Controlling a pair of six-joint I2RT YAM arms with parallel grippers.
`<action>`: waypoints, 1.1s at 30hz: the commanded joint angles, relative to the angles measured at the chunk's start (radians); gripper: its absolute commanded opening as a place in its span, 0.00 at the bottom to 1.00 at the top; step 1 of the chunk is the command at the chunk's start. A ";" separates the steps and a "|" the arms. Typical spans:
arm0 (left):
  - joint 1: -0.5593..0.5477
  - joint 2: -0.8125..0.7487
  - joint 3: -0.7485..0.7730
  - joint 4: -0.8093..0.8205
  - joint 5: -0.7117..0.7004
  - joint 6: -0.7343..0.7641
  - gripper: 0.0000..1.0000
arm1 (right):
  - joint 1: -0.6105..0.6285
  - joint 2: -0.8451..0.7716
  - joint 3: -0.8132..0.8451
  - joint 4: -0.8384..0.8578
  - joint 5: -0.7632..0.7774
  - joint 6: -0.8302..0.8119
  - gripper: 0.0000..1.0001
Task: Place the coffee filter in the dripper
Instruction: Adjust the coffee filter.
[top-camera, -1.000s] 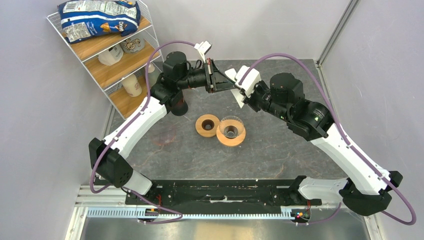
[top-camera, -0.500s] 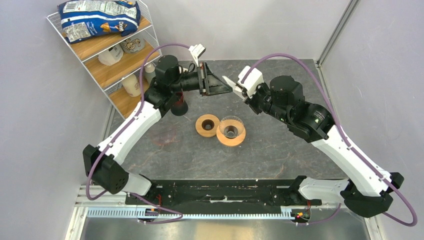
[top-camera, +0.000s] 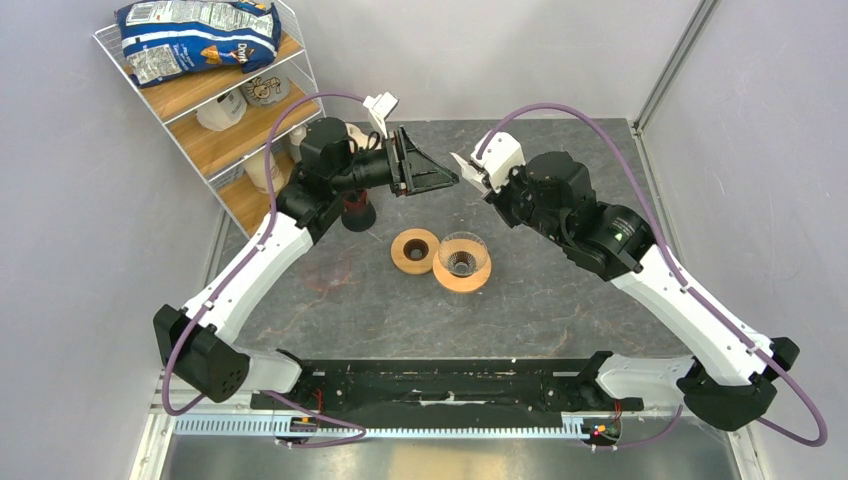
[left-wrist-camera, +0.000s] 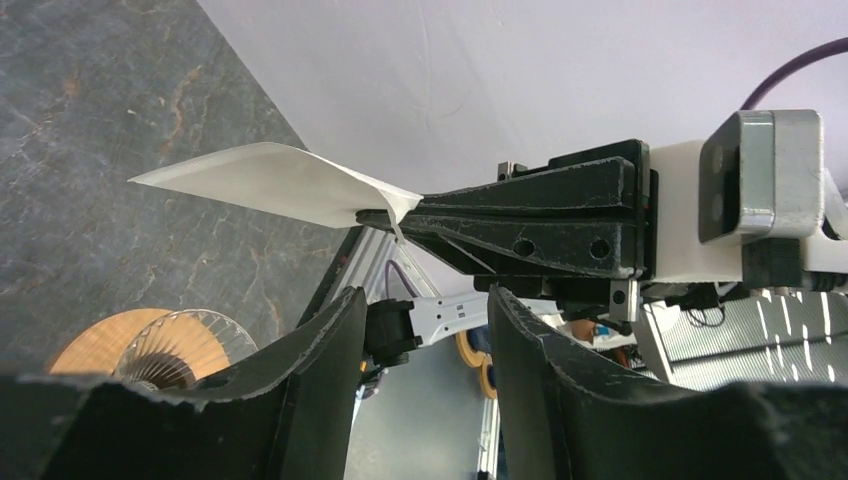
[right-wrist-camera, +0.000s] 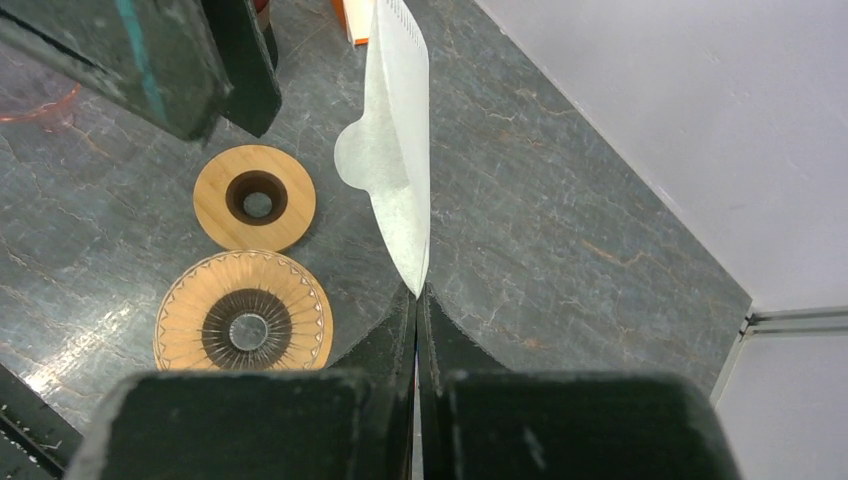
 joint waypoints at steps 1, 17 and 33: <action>-0.015 0.005 0.028 -0.018 -0.089 0.040 0.53 | -0.002 0.017 0.052 0.007 0.016 0.079 0.00; -0.058 0.068 0.081 -0.047 -0.164 0.039 0.35 | -0.002 0.024 0.059 0.001 -0.040 0.117 0.00; -0.059 0.098 0.079 -0.028 -0.163 0.009 0.22 | 0.002 0.031 0.054 0.005 -0.100 0.107 0.00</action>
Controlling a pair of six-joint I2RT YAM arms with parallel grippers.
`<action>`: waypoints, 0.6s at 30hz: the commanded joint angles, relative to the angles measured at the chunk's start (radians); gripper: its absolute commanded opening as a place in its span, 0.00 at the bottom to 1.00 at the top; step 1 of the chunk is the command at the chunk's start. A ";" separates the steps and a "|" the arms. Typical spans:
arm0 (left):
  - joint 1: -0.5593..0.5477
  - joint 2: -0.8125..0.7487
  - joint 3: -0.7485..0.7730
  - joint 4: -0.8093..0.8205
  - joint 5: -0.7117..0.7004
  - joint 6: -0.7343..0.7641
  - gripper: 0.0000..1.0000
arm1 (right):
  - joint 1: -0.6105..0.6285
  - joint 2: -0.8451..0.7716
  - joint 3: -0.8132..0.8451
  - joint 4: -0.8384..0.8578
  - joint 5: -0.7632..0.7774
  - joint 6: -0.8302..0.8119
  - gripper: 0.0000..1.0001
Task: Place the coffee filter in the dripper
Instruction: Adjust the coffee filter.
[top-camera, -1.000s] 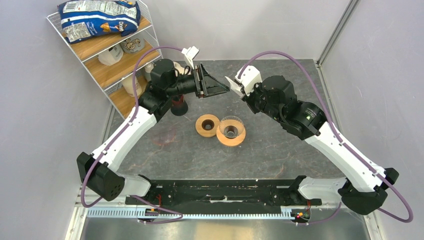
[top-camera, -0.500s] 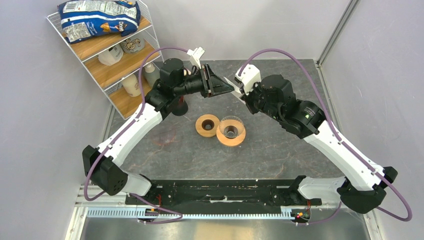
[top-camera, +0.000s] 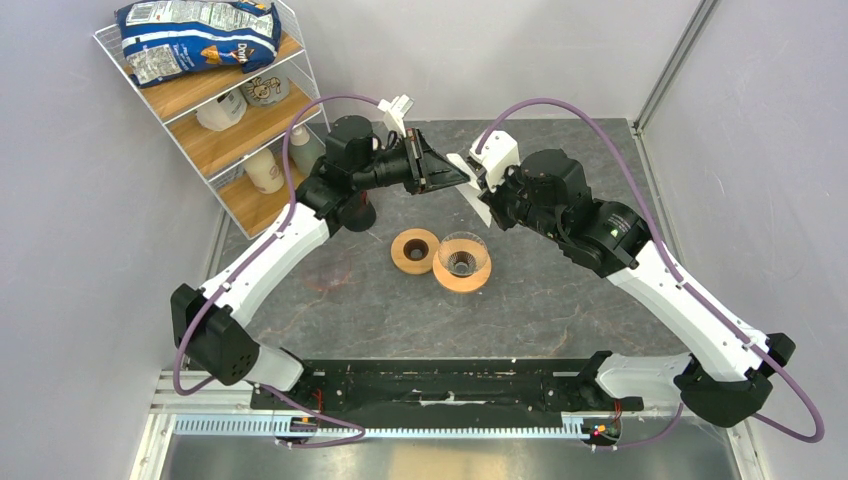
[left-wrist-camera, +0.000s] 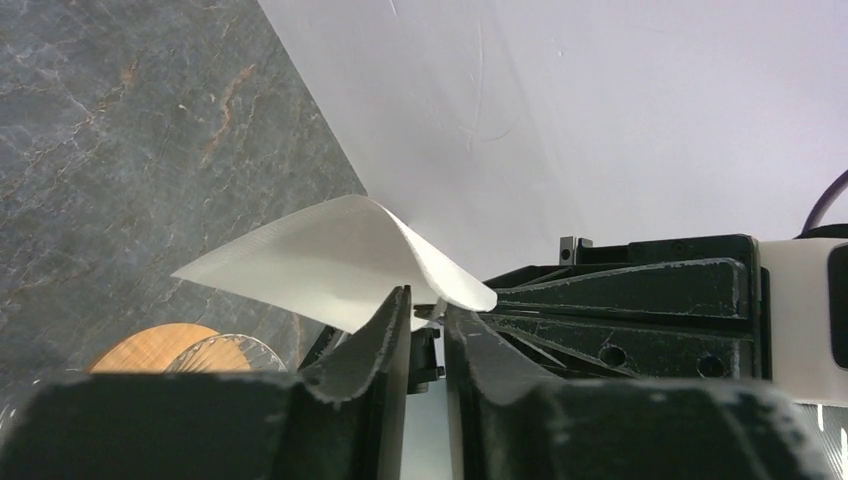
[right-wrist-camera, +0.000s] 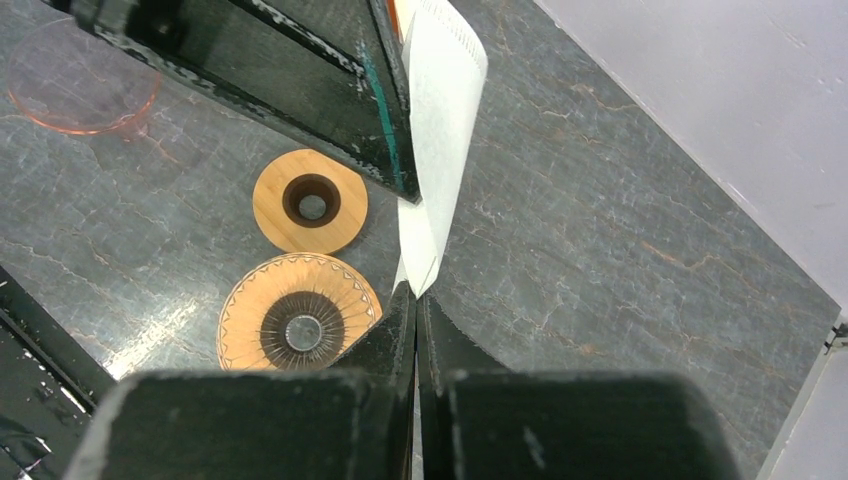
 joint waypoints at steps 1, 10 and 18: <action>-0.002 0.005 0.034 0.030 -0.011 0.000 0.15 | 0.002 -0.002 0.028 0.024 -0.028 0.005 0.00; 0.001 0.012 0.083 -0.053 0.043 0.068 0.02 | 0.002 -0.035 0.006 0.029 -0.029 0.041 0.39; 0.001 -0.053 0.029 -0.084 0.085 0.164 0.02 | -0.005 -0.051 0.102 -0.010 -0.153 0.177 0.74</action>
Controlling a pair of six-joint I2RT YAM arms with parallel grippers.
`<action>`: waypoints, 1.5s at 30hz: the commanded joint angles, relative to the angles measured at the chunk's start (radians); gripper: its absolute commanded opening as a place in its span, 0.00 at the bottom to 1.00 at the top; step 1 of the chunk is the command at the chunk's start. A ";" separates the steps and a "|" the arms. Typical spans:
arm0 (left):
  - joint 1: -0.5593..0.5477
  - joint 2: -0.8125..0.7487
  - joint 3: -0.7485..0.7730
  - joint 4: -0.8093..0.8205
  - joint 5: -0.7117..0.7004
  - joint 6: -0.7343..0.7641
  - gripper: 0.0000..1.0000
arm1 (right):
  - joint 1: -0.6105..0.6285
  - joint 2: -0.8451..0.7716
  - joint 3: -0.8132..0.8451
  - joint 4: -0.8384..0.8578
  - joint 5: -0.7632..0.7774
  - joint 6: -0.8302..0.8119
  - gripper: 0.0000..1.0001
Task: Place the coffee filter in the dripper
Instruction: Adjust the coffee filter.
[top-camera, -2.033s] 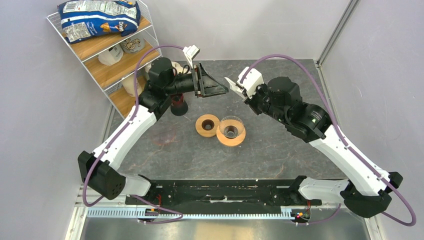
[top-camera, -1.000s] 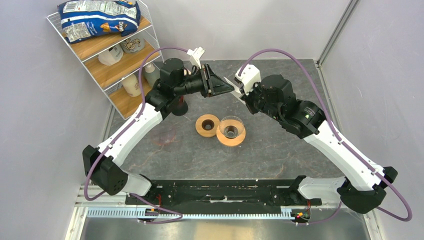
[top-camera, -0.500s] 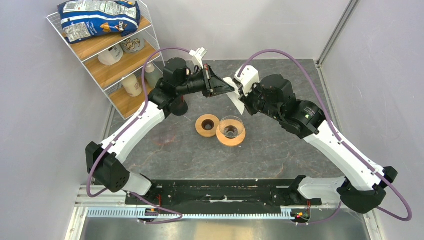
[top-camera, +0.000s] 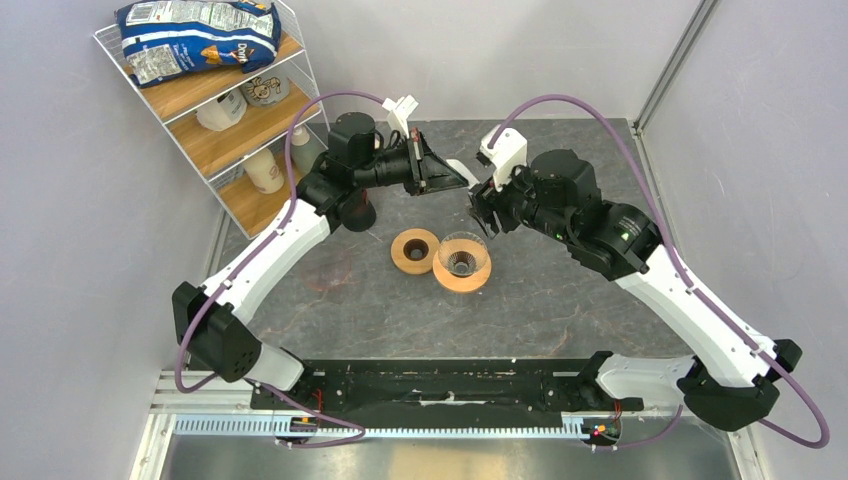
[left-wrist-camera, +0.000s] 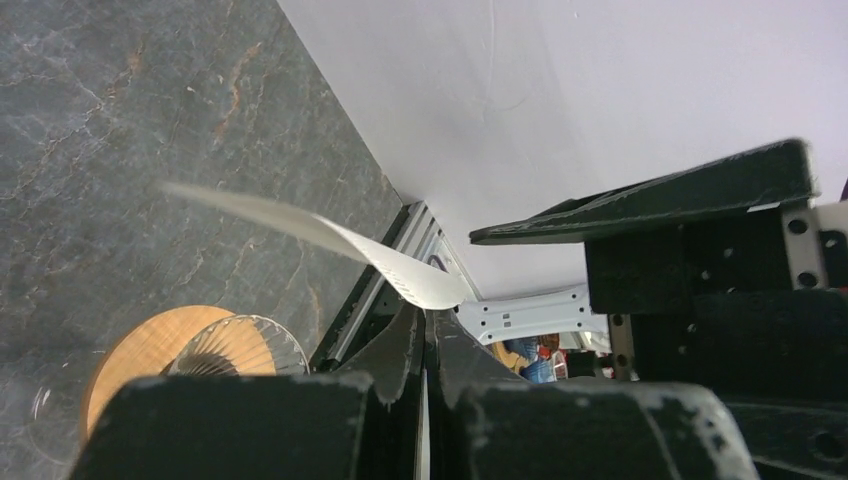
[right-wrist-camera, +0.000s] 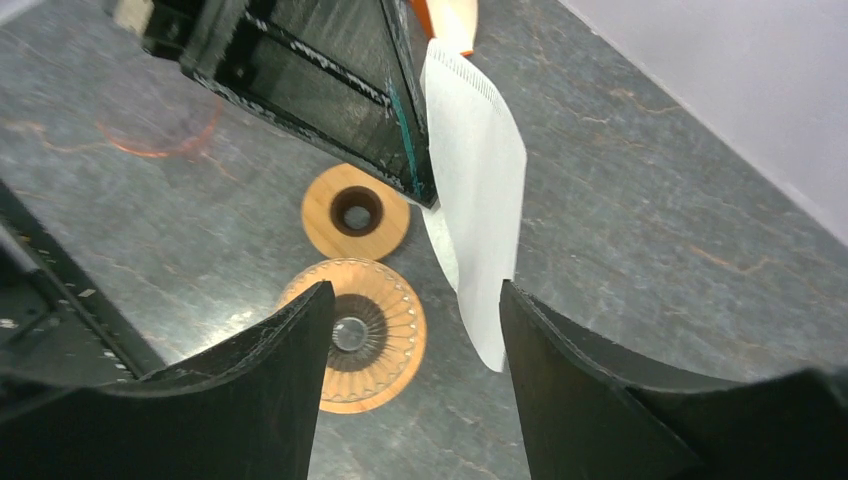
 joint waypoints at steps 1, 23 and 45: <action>0.000 -0.075 -0.018 -0.008 0.047 0.085 0.02 | -0.006 -0.025 0.094 -0.005 -0.112 0.096 0.76; -0.011 -0.090 -0.034 -0.160 0.141 0.160 0.02 | -0.037 -0.014 0.055 -0.043 -0.139 0.075 0.66; -0.027 -0.083 -0.017 -0.197 0.176 0.191 0.02 | -0.037 0.015 0.042 -0.072 -0.016 0.017 0.43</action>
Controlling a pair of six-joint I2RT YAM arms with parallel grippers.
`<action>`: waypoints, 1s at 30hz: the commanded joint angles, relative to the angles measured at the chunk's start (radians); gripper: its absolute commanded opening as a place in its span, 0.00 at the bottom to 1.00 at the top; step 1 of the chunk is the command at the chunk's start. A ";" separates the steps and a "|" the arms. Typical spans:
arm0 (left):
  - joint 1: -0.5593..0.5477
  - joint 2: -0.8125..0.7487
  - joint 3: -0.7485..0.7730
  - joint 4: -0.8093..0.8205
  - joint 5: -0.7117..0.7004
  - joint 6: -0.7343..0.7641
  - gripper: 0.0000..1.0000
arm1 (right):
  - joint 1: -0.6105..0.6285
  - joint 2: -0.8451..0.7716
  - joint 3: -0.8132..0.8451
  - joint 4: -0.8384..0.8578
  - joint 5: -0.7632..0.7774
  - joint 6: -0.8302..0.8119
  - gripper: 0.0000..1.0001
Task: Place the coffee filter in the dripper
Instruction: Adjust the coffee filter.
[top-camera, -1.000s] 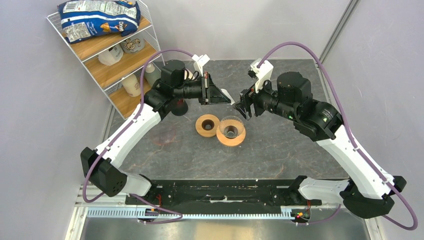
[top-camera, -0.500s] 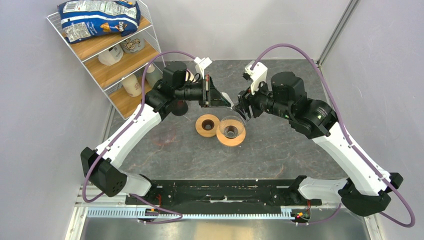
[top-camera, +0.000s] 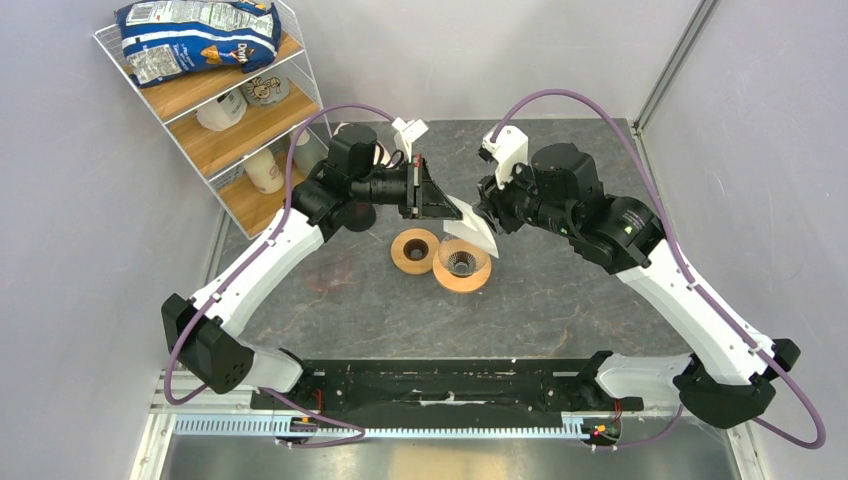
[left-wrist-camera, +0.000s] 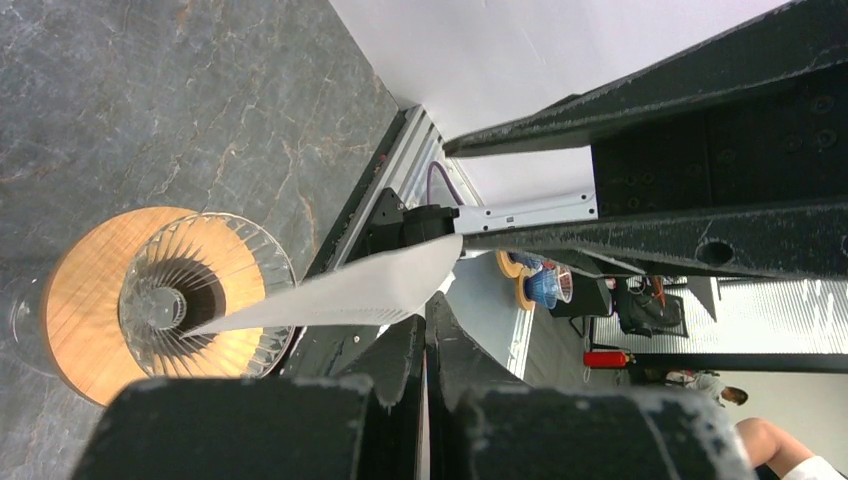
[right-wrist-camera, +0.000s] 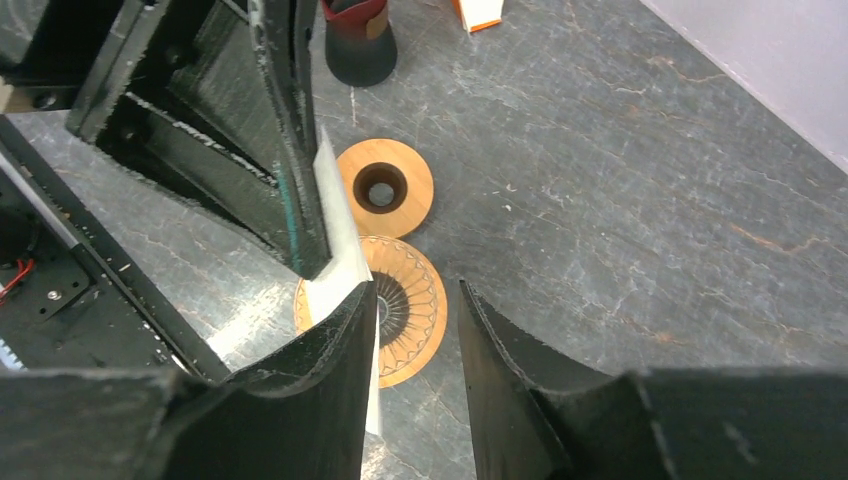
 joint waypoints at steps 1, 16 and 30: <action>-0.005 -0.020 0.019 -0.010 0.049 0.046 0.02 | -0.004 -0.007 -0.009 0.011 0.064 -0.029 0.42; -0.006 -0.004 0.012 0.067 0.100 0.001 0.02 | -0.003 -0.001 -0.058 0.007 -0.041 -0.056 0.48; -0.006 -0.036 -0.028 0.177 0.173 -0.040 0.02 | -0.007 -0.039 -0.159 0.080 -0.108 0.059 0.40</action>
